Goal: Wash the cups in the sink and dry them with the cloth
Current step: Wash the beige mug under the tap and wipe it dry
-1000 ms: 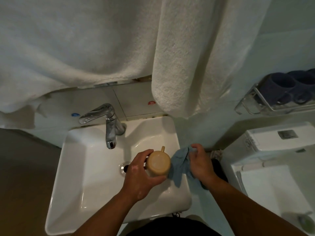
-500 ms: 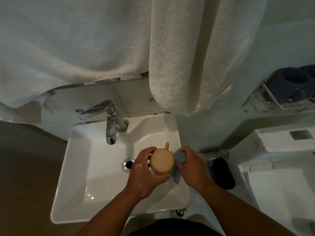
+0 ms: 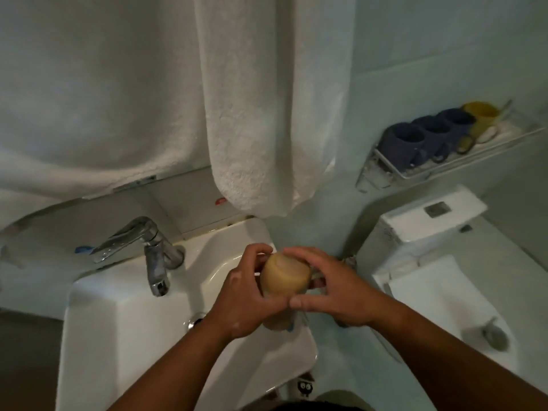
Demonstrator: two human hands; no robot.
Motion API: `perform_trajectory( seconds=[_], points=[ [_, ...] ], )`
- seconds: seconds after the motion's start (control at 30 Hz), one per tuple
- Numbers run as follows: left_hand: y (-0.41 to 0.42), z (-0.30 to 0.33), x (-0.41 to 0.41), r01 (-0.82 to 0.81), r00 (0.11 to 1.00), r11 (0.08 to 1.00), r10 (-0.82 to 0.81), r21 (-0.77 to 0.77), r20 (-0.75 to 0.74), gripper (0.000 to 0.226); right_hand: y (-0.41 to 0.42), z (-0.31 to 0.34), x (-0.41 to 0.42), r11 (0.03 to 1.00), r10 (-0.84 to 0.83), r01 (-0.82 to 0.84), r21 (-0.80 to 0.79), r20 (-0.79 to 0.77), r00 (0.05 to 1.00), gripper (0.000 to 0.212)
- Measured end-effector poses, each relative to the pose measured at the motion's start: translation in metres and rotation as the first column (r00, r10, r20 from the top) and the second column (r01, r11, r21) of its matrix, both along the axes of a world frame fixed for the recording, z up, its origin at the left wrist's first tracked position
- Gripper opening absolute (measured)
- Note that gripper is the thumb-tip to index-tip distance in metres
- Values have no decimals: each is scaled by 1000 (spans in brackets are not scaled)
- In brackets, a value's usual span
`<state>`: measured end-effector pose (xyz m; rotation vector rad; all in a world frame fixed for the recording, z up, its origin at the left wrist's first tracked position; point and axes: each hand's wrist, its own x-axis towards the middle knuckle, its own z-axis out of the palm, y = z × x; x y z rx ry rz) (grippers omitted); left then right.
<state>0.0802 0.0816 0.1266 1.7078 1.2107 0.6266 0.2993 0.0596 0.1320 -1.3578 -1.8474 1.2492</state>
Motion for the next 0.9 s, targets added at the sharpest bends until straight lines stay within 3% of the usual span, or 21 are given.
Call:
perform_trajectory(
  seconds=[0.13, 0.23, 0.33, 0.47, 0.6, 0.7, 0.8, 0.83, 0.9],
  points=[
    [13, 14, 27, 90, 989, 995, -85, -39, 120, 70, -16, 10, 20, 941, -332, 305, -145, -233, 914, 62],
    [12, 21, 46, 204, 947, 974, -170, -101, 273, 72, -28, 13, 42, 787, -616, 479, -390, -443, 651, 55],
    [7, 27, 68, 304, 923, 952, -288, -25, 257, 98, -35, 17, 59, 592, -804, 484, -644, -507, 310, 61],
    [9, 31, 118, 303, 937, 942, -322, 146, 132, 118, -36, 22, 83, 495, -868, 415, -763, -459, 191, 47],
    [23, 27, 176, 246, 959, 936, -273, 253, 75, 112, -24, 18, 124, 490, -872, 392, -779, -446, 204, 51],
    [37, 25, 224, 187, 973, 939, -218, 288, 80, 98, -11, 15, 165, 472, -880, 486, -736, -360, 309, 40],
    [48, 24, 276, 152, 983, 947, -175, 284, 60, 94, 2, 6, 220, 538, -840, 771, -341, -136, 526, 19],
    [52, 24, 294, 145, 984, 953, -167, 267, 60, 94, 3, 7, 242, 597, -802, 779, -191, -102, 589, 21],
    [59, 25, 329, 116, 986, 970, -138, 213, 91, 92, 3, 15, 287, 743, -668, 666, -68, -125, 733, 36]
  ],
)
